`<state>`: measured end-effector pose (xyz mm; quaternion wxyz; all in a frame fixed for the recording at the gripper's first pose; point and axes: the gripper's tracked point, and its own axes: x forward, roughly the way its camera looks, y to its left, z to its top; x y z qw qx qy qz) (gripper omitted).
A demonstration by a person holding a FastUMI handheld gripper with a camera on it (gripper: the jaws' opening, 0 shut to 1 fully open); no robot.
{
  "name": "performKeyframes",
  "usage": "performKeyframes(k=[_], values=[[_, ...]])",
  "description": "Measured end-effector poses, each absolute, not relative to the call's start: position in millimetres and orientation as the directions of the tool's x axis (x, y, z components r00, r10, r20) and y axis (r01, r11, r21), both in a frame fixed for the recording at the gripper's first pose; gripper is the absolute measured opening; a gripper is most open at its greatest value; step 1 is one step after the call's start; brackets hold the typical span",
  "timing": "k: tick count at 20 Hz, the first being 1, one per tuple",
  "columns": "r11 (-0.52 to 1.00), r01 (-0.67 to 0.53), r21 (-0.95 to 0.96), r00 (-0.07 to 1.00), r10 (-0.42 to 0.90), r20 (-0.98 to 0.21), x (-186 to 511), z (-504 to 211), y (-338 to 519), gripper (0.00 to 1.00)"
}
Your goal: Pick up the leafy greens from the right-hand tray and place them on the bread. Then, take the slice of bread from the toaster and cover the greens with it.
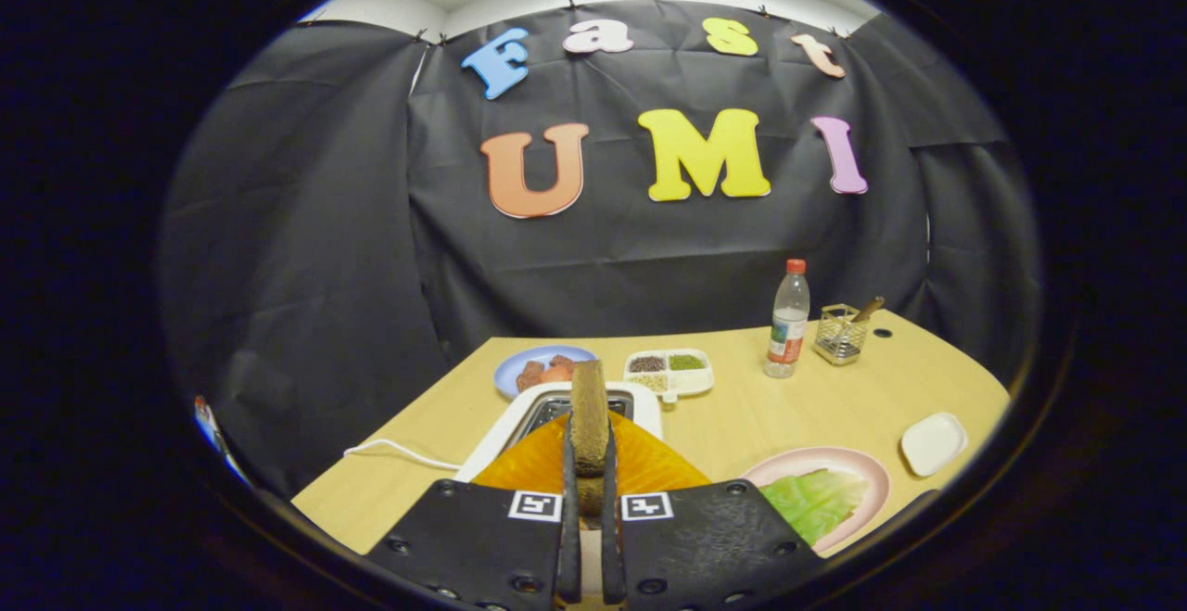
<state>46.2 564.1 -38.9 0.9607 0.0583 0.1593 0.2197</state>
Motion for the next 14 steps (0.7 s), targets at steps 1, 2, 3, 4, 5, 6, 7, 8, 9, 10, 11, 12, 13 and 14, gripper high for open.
performKeyframes(k=[1, 2, 3, 4, 5, 6, 7, 8, 9, 10, 11, 12, 13, 14], values=[[0.889, -0.412, 0.198, 0.853, 0.453, -0.260, 43.5, -28.1, 560.3, 0.09], [0.878, -0.421, 0.225, 0.853, 0.468, -0.230, 37.7, -16.0, 553.6, 0.09], [0.875, -0.419, 0.242, 0.861, 0.468, -0.199, 36.0, -2.9, 543.3, 0.09], [0.869, -0.418, 0.263, 0.868, 0.468, -0.168, 34.7, 10.0, 532.8, 0.08], [0.865, -0.414, 0.283, 0.874, 0.464, -0.142, 33.8, 21.6, 521.1, 0.08], [0.861, -0.410, 0.301, 0.877, 0.463, -0.128, 32.6, 29.1, 510.4, 0.08], [0.863, -0.406, 0.301, 0.883, 0.456, -0.115, 33.6, 36.8, 498.8, 0.08], [0.867, -0.401, 0.297, 0.889, 0.446, -0.102, 35.4, 43.9, 483.5, 0.08], [0.871, -0.392, 0.296, 0.895, 0.436, -0.096, 37.4, 46.6, 465.8, 0.08], [0.875, -0.382, 0.297, 0.901, 0.424, -0.093, 38.7, 43.7, 449.6, 0.08], [0.879, -0.375, 0.296, 0.906, 0.415, -0.085, 40.1, 42.7, 434.5, 0.08], [0.887, -0.366, 0.281, 0.914, 0.400, -0.071, 42.3, 41.5, 418.3, 0.08], [0.899, -0.356, 0.255, 0.923, 0.381, -0.056, 45.2, 39.1, 401.2, 0.08], [0.909, -0.347, 0.232, 0.929, 0.367, -0.047, 46.8, 32.8, 389.5, 0.08]])
